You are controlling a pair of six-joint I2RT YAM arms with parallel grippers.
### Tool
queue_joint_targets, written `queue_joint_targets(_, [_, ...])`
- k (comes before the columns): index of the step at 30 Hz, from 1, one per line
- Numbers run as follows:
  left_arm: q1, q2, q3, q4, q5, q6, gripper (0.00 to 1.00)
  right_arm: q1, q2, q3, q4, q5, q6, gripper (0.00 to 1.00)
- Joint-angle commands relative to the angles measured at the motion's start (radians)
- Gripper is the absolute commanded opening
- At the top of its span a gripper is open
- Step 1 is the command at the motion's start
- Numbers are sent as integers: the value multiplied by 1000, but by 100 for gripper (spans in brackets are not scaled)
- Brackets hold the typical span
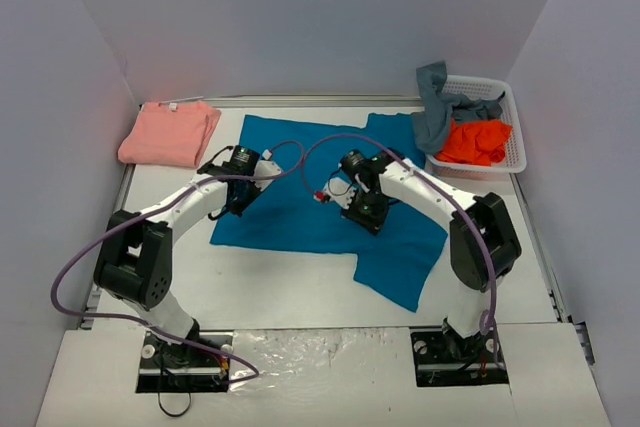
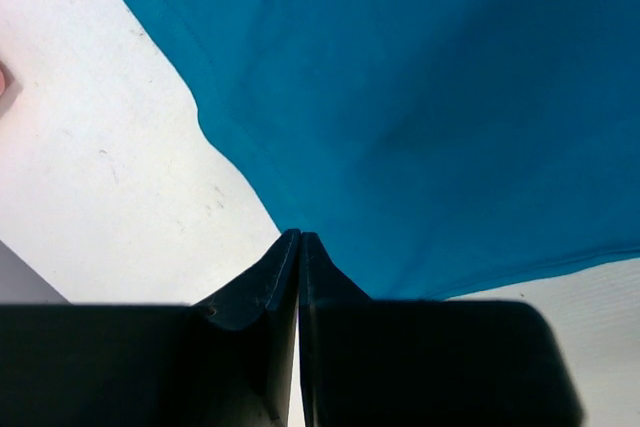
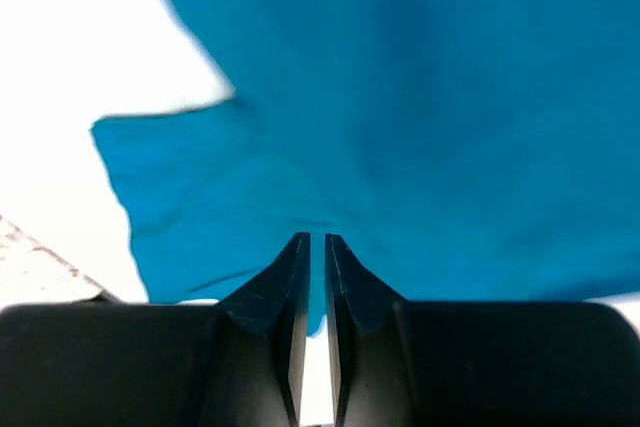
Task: Fold and stack the t-shirts
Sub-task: Flatten out the tshirt
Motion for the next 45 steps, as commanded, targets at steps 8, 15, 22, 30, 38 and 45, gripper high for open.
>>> queue_joint_targets(8, [19, 162, 168, 62, 78, -62, 2, -153, -28, 219, -94, 25, -27, 14])
queue_joint_targets(15, [64, 284, 299, 111, 172, -120, 2, -164, -9, 141, -18, 46, 19, 12])
queue_joint_targets(22, [78, 406, 403, 16, 167, -116, 2, -190, -8, 120, 18, 45, 45, 11])
queue_joint_targets(30, [94, 429, 391, -125, 160, -105, 2, -245, 32, 144, 36, 81, 53, 12])
queue_joint_targets(38, [116, 368, 287, -154, 89, -88, 3, -291, 45, 175, 48, 106, 50, 13])
queue_joint_targets(45, [154, 285, 211, -176, 46, -65, 2, -347, 63, 196, 117, 193, 93, 13])
